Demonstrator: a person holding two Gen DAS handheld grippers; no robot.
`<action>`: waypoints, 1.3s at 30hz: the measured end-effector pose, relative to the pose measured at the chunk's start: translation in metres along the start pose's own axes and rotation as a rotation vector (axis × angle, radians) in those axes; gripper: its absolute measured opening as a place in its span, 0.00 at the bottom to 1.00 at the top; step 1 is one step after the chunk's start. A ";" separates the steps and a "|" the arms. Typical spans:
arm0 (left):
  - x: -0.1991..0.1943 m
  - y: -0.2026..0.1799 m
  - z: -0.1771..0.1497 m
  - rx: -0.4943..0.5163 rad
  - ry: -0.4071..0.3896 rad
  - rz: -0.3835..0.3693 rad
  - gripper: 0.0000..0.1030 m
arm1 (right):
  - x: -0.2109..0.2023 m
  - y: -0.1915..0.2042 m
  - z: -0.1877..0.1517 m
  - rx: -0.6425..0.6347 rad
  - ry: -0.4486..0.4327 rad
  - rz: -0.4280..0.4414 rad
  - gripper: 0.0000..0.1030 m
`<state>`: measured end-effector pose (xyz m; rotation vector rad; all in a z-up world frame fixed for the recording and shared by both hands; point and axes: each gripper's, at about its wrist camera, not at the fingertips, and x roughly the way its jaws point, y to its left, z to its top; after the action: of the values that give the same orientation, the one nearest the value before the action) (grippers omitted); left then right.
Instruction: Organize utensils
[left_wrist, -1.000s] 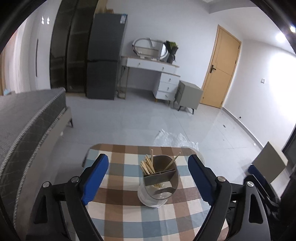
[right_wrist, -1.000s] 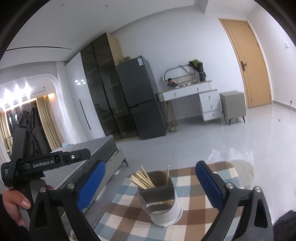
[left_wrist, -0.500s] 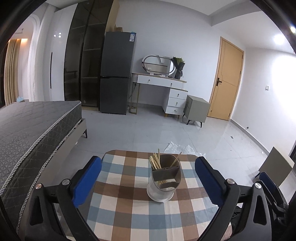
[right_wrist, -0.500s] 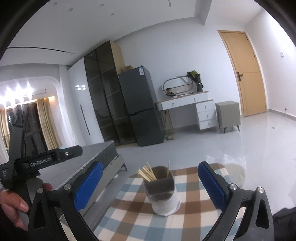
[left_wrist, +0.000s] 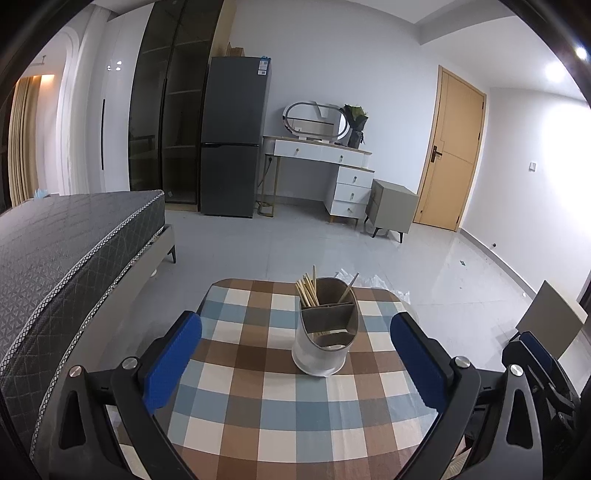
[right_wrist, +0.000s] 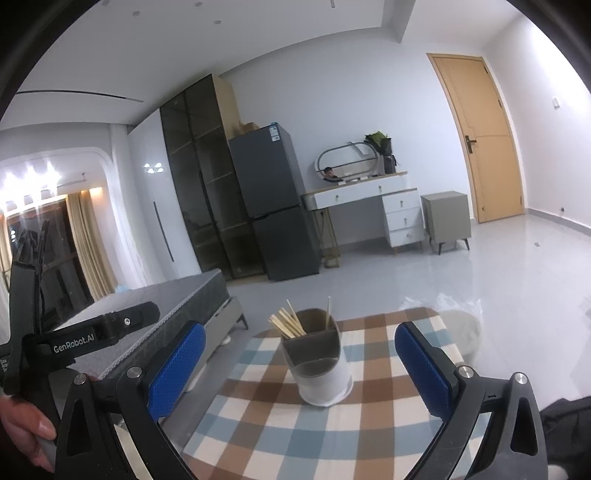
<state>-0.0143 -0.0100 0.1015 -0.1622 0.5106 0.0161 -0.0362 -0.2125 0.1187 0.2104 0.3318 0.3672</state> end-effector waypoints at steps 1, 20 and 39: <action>0.001 0.000 0.000 0.000 0.001 -0.003 0.97 | 0.000 0.000 0.000 0.000 -0.001 0.000 1.00; -0.006 0.002 -0.011 -0.007 0.012 0.006 0.97 | -0.001 -0.001 -0.002 0.000 0.002 -0.005 1.00; -0.008 0.003 -0.014 -0.011 0.007 0.027 0.97 | -0.006 -0.008 -0.005 0.032 0.004 0.000 1.00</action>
<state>-0.0283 -0.0090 0.0930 -0.1665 0.5202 0.0452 -0.0404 -0.2209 0.1138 0.2412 0.3422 0.3628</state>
